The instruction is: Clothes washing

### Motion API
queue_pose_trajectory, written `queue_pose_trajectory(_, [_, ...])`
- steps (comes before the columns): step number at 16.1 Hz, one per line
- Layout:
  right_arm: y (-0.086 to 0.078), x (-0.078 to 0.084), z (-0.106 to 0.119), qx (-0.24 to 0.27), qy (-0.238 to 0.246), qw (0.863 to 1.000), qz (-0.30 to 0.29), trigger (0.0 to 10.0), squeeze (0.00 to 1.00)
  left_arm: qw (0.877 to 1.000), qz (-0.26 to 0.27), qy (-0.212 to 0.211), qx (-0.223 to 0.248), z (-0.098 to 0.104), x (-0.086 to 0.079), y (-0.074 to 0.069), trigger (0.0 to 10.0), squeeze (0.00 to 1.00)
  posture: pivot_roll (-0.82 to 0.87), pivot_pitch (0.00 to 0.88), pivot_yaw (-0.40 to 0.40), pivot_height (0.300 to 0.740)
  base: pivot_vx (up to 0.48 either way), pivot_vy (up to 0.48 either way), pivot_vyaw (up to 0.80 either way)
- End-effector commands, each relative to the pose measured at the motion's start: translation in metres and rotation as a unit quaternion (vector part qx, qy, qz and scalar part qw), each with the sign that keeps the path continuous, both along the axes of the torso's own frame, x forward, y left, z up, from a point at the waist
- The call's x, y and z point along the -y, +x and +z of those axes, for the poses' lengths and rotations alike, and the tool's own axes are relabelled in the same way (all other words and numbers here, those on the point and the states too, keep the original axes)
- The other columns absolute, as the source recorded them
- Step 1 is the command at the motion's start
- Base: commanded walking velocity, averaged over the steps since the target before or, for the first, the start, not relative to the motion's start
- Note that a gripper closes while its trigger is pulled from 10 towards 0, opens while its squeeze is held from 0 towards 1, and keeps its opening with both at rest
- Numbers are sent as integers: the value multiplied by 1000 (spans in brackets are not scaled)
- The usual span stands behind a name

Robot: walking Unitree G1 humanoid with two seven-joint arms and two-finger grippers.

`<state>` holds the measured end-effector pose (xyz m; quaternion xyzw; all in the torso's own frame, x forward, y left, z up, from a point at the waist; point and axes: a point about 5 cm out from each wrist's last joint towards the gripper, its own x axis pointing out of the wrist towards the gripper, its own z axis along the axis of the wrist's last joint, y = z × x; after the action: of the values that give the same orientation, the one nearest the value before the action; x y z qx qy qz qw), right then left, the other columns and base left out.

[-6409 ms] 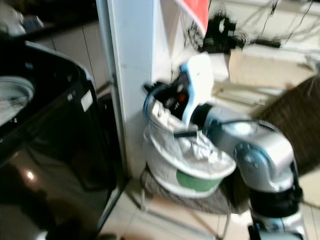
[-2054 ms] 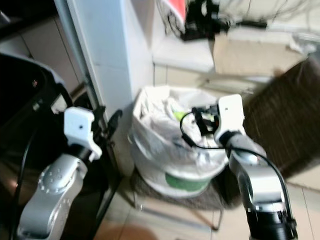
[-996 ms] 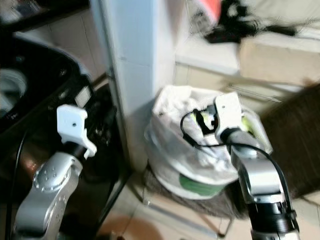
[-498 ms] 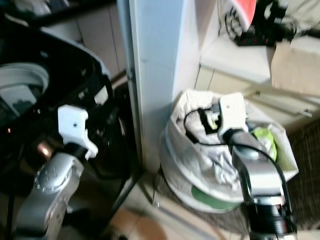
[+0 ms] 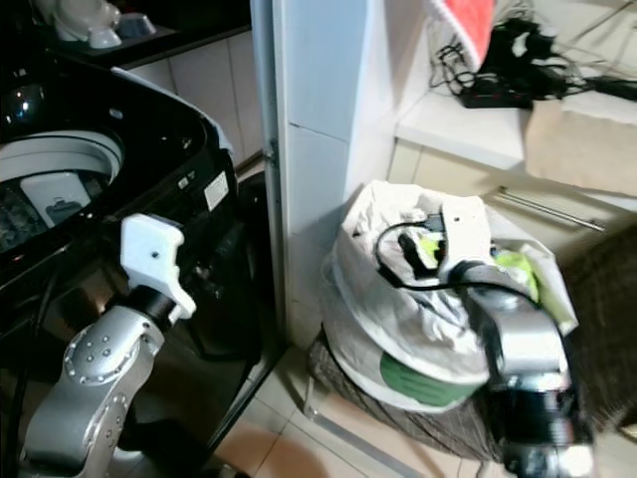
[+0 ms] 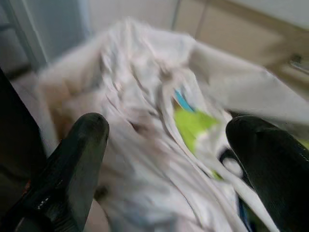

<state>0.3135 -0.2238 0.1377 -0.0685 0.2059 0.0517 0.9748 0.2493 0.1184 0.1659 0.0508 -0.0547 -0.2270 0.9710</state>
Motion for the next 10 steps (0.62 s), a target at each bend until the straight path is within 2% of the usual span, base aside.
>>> queue_pose_trajectory(1, [2,4,0,-11,11,1000,-1,10000,1000,1000,-31,0,6,4,6,-2,10000,0,-23,14,6,740,0,0,0])
queue_pose_trajectory(3, [8,5,-11,-41,47,998,5,10000,1000,998,-69,15,0,4,8,-4,10000,0,-22,16,10,740,0,0,0])
queue_pose_trajectory(4, [17,6,-24,-57,51,997,11,10000,1000,995,-93,35,-3,5,11,-4,10000,0,-15,17,10,740,0,0,0])
queue_pose_trajectory(5, [18,5,-26,-59,51,997,16,10000,1000,995,-95,36,-3,5,11,-5,10000,0,-15,17,10,740,0,0,0])
queue_pose_trajectory(7, [27,8,-17,-27,3,1000,10,10000,1000,998,-57,35,-15,2,8,-3,10000,0,6,18,-10,740,0,0,0])
queue_pose_trajectory(8, [29,7,-1,25,-7,1000,-2,10000,0,999,-17,17,-21,-2,6,-2,10000,0,12,16,-20,740,0,0,0])
queue_pose_trajectory(10, [22,1,35,159,-3,986,-46,10000,0,997,70,-3,-28,-10,-2,-1,10000,0,8,34,-30,740,0,0,0])
